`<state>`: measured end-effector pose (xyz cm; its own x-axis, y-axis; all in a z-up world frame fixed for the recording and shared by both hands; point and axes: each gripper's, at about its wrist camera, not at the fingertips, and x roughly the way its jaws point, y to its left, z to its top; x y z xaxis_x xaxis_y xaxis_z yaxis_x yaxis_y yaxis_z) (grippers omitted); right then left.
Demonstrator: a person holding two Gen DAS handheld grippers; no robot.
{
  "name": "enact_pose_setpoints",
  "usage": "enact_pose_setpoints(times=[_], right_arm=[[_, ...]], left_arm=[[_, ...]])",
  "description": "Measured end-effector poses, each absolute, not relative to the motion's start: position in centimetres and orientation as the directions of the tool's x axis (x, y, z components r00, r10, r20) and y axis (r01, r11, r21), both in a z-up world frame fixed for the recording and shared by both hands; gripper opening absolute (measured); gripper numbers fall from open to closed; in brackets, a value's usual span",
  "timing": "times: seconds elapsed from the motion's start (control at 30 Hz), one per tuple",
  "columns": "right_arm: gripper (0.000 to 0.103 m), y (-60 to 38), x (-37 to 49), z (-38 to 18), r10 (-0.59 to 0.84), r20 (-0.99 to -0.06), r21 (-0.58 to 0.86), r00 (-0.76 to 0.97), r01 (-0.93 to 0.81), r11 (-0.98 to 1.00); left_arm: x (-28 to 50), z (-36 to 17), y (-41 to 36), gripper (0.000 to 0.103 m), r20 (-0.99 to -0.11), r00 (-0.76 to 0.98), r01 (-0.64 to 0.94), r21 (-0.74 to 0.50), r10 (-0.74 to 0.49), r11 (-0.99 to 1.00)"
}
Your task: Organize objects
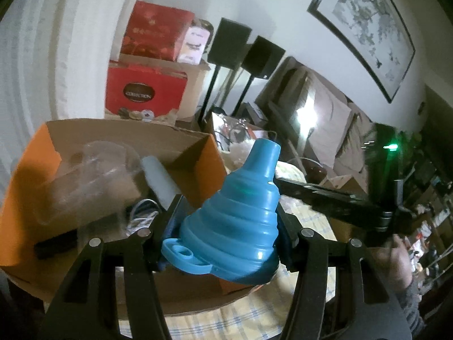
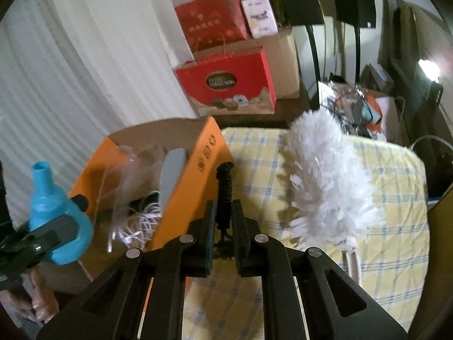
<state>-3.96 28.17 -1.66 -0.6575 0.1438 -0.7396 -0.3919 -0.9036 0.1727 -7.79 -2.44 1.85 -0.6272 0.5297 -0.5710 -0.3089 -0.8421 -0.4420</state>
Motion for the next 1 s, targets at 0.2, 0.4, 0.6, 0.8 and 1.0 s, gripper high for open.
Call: enact_pose_setpoints(times=[0.2,0.4,0.6,0.8,1.0], right_arm=[[0.010,25.8,-3.3,2.0,0.126,-0.689,0.180,-0.714,-0.337,-0.924],[0.010,23.1,-3.7,4.2,0.062,-0.657,0.202,-0.751,-0.255,-0.946],[0.010,20.4,-5.1,4.3,0.016,-0.655,0.200,-0.755,-0.194,-0.960],[0.010,18.2,-6.5,4.4,-0.026,-0.650,0.206,-0.760,-0.143,-0.968],[0.010,16.8,-7.6,3.2,-0.045,-0.675,0.200,-0.736,-0.124,-0.972]], left_arm=[[-7.8,2.2,-4.9,0.054,-0.583,-0.648,-0.269,-0.427,0.490,-0.863],[-7.6,1.3,-6.7,0.054,-0.622,-0.641,-0.233,-0.401,0.450,-0.886],[-7.2,0.0,-7.8,0.054,-0.648,-0.626,-0.211,-0.395,0.434,-0.894],[-6.9,-0.7,-8.1,0.054,-0.674,-0.614,-0.200,-0.370,0.411,-0.907],[-6.8,-1.9,-7.0,0.054,-0.707,-0.574,-0.226,-0.350,0.414,-0.909]])
